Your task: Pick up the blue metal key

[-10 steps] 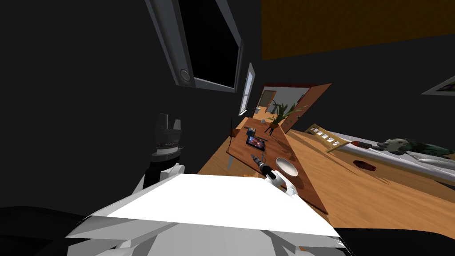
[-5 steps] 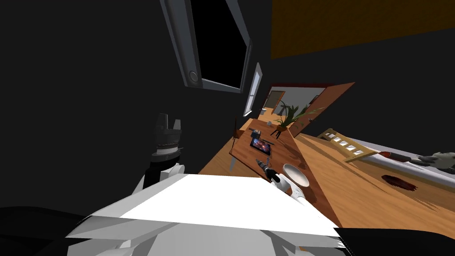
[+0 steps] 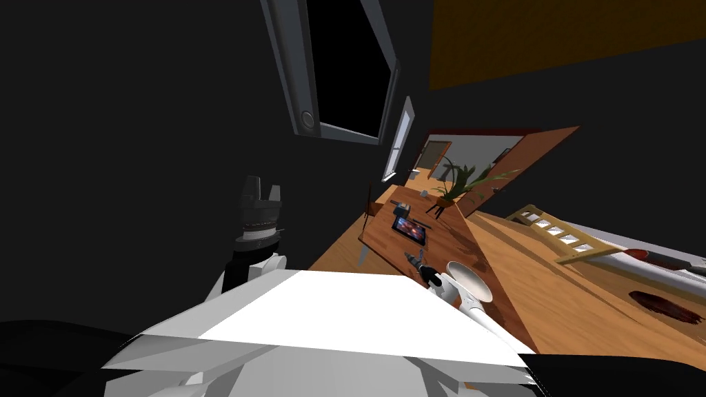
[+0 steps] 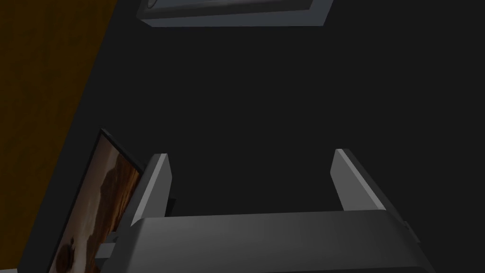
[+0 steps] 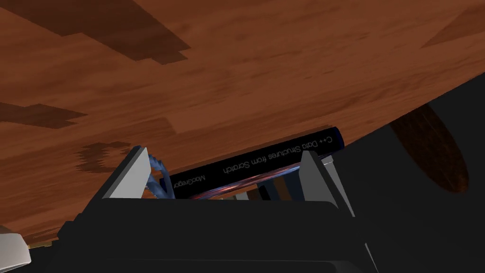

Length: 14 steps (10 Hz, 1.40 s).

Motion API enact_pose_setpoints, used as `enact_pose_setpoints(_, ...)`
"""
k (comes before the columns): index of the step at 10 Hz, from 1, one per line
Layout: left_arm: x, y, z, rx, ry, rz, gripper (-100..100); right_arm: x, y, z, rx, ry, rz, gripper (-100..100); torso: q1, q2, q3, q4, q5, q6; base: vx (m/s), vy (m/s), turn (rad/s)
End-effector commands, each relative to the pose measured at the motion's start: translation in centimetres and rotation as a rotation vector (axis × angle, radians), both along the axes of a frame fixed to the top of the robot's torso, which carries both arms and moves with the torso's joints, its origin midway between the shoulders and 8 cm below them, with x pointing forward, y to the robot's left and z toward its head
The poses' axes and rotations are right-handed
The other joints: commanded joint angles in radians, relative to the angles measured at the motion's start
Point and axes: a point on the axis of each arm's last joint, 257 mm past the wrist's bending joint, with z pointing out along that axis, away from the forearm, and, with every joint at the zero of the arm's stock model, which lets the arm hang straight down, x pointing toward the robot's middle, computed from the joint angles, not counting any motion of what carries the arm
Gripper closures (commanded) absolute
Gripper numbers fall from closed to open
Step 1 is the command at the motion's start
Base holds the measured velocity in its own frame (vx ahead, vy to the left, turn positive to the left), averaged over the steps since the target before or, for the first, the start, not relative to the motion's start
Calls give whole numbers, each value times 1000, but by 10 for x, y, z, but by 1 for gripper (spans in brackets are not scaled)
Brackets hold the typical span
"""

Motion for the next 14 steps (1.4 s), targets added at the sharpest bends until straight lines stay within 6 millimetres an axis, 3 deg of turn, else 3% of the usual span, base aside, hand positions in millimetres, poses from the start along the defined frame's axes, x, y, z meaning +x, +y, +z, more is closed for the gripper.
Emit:
enact_pose_setpoints(1,0,0,0,0,0,0,0,-21,-36,-4,-57,55,-34,-100,0,0,0,0,0,0,27,8,240)
enact_pose_setpoints(2,0,0,0,0,0,0,0,-26,-42,-7,-64,65,-43,-100,0,-1,0,0,0,0,26,1,105)
enact_pose_setpoints(3,0,0,0,0,0,0,0,-42,-66,-8,-101,101,-68,-100,0,0,0,0,0,1,27,9,148)
enact_pose_setpoints(4,0,0,0,0,0,0,0,-42,-66,-8,-101,101,-68,-100,0,0,0,0,0,0,22,6,71)
enact_pose_setpoints(5,0,0,0,0,0,0,0,-55,-86,-8,-132,131,-89,-100,0,0,0,0,0,1,25,8,174)
enact_pose_setpoints(8,0,0,0,0,0,0,0,-69,-106,-8,-162,160,-111,-100,0,-1,0,0,0,0,27,2,84)
enact_pose_setpoints(11,0,0,0,0,0,0,0,-105,-150,-4,-228,229,-164,-100,1,-2,-1,0,0,0,46,8,148)
enact_pose_setpoints(12,0,0,0,0,0,0,0,-96,-141,-4,-213,212,-150,-100,0,-3,-2,-1,0,0,32,-2,29)
enact_pose_setpoints(13,0,0,0,0,0,0,0,-98,-142,-4,-216,215,-153,0,0,-1,-1,0,0,1,5,0,-5)
enact_pose_setpoints(14,0,0,0,0,0,0,0,-97,-141,-9,-216,213,-159,-100,0,0,0,0,0,1,4,-25,38)
